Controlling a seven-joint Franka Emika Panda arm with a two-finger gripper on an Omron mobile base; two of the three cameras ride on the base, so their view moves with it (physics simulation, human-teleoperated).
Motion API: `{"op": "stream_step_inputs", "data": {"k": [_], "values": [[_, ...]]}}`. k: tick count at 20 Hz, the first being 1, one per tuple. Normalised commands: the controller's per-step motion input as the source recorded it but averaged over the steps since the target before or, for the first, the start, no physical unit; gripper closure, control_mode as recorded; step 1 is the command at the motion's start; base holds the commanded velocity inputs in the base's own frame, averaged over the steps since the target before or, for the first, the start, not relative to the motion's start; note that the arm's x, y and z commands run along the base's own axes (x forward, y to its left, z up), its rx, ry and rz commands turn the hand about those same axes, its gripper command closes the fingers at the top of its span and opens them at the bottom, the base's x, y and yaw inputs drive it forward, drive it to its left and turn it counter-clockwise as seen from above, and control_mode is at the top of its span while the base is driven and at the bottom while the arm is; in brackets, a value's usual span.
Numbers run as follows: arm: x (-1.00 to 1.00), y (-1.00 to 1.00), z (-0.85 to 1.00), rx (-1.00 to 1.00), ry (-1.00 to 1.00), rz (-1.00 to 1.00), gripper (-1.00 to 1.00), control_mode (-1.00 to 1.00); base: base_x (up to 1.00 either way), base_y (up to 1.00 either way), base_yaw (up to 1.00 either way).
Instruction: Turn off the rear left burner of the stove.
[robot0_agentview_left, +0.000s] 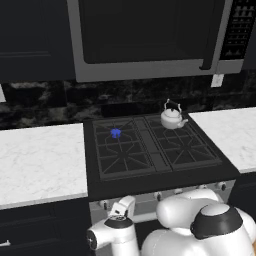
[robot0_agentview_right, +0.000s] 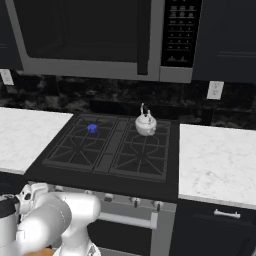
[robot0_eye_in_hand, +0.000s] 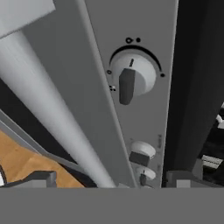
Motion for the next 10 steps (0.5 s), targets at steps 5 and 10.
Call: {"op": "stream_step_inputs", "data": {"k": [5,10], "values": [[0.20,0.01,0.01,-0.09,-0.13,0.08,-1.00,-1.00,0.00,0.00,0.00],[0.19,0.06,0.05,-0.10,-0.22,0.09,-1.00,-1.00,0.00,0.00,0.00]]}}
